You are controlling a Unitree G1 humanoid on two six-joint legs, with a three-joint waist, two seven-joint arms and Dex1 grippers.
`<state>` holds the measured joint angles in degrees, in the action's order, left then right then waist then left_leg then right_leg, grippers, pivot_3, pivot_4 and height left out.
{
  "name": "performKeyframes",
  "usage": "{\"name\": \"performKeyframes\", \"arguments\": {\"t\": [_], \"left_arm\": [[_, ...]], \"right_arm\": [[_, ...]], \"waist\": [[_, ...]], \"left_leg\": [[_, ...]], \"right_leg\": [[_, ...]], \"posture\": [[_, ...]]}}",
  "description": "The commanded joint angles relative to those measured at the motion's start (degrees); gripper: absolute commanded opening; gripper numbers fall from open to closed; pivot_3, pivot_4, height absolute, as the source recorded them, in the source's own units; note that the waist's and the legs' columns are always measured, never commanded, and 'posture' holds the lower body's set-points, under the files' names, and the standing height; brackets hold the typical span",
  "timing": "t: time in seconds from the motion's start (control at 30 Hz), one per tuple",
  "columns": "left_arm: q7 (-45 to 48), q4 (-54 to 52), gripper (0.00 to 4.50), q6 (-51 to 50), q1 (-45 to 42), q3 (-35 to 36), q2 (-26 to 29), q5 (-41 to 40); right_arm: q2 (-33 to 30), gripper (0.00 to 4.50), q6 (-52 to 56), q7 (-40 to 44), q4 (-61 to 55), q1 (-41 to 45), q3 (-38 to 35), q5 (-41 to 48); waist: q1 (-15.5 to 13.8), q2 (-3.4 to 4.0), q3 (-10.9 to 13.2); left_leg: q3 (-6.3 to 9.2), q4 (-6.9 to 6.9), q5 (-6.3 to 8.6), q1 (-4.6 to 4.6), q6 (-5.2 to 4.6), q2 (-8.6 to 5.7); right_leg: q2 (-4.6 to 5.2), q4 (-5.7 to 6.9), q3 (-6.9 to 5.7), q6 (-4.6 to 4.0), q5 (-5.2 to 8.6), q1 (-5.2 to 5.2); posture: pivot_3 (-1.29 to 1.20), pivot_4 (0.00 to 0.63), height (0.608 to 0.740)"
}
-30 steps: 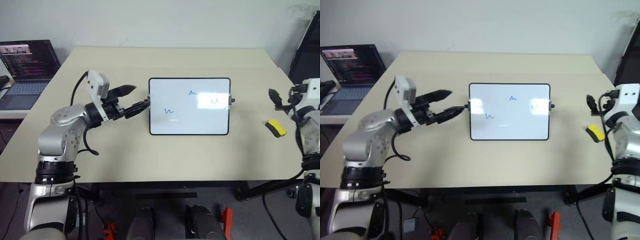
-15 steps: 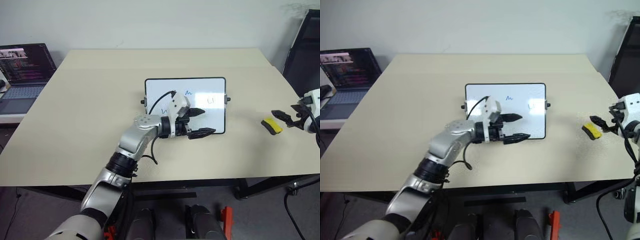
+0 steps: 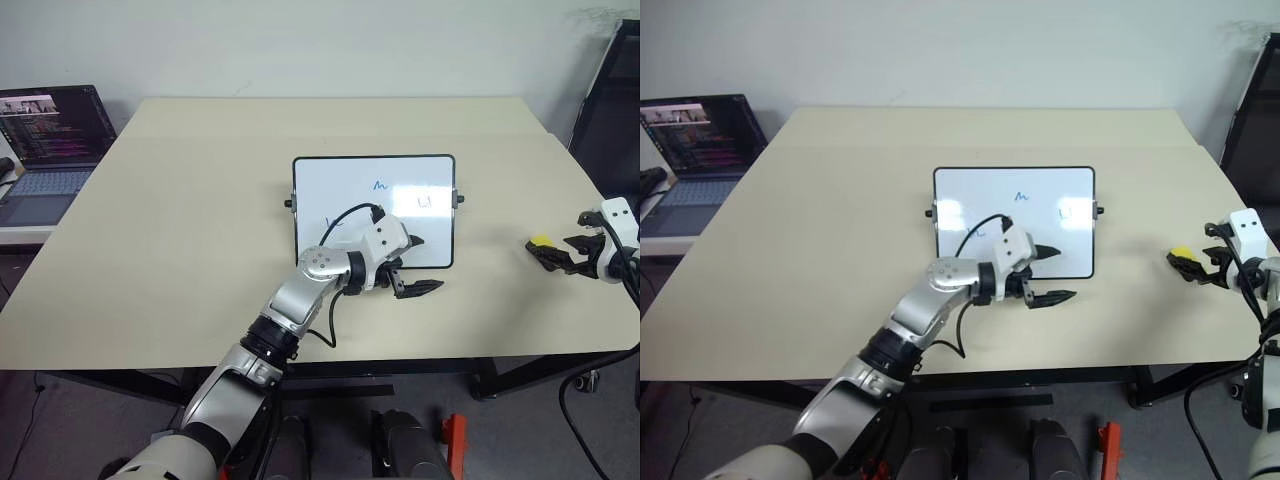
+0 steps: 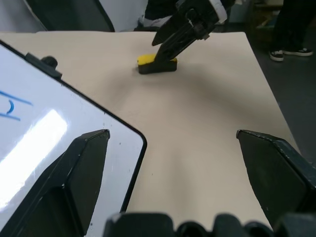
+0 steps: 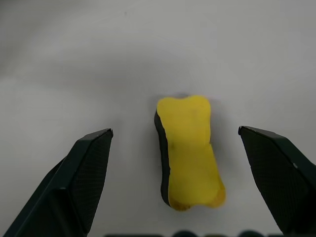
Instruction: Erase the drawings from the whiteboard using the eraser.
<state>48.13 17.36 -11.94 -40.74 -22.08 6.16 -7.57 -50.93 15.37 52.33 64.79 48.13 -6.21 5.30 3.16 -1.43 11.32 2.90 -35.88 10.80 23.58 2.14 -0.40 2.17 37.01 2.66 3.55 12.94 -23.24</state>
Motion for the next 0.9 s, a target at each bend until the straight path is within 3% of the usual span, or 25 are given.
{"name": "performKeyframes", "arguments": {"t": [0.03, 0.47, 0.6, 0.8, 0.9], "left_arm": [[-0.02, -3.65, 4.50, 0.86, -0.05, 0.73, -0.17, 0.37], [0.85, -7.02, 4.50, -0.81, 1.93, 0.00, 0.73, 0.95], [1.26, -7.82, 4.50, -1.18, 2.50, -0.28, 1.05, 1.34], [1.68, -8.78, 4.50, -1.76, 3.10, -0.28, 1.37, 1.49], [1.79, -9.17, 4.50, -2.02, 3.28, -0.26, 1.46, 1.43]], "right_arm": [[0.09, 4.48, -2.29, 0.25, 1.35, 2.12, 0.28, -1.21], [0.73, 4.48, -3.82, -0.78, 5.08, 3.31, -0.64, -1.87], [0.98, 3.63, -4.07, -0.90, 5.34, 3.24, -0.63, -1.83], [1.29, 1.39, -4.49, -0.97, 5.82, 3.03, -0.57, -1.87], [1.59, 0.51, -4.61, -0.97, 5.81, 3.00, -0.58, -1.81]], "waist": [[0.01, 0.00, 0.00], [-0.01, 0.00, 0.00], [0.06, 0.00, 0.00], [0.04, 0.00, 0.00], [0.08, 0.00, -0.01]], "left_leg": [[0.00, 0.00, 0.00, 0.00, 0.00, 0.00], [0.01, 0.00, 0.00, 0.00, 0.00, 0.00], [0.01, 0.00, 0.00, -0.01, 0.00, 0.00], [0.01, -0.01, 0.00, -0.01, 0.00, 0.00], [0.01, -0.01, 0.00, -0.02, 0.00, 0.00]], "right_leg": [[0.00, 0.00, 0.00, 0.00, 0.00, 0.00], [0.00, 0.00, -0.01, -0.05, -0.03, 0.00], [0.00, 0.02, -0.01, -0.04, -0.02, 0.00], [0.00, 0.02, 0.00, -0.06, -0.04, 0.00], [0.00, 0.02, 0.00, -0.06, -0.04, 0.01]], "posture": [[0.00, 0.150, 0.740], [0.00, 0.150, 0.740], [0.00, 0.150, 0.740], [0.00, 0.150, 0.740], [0.00, 0.150, 0.740]]}}
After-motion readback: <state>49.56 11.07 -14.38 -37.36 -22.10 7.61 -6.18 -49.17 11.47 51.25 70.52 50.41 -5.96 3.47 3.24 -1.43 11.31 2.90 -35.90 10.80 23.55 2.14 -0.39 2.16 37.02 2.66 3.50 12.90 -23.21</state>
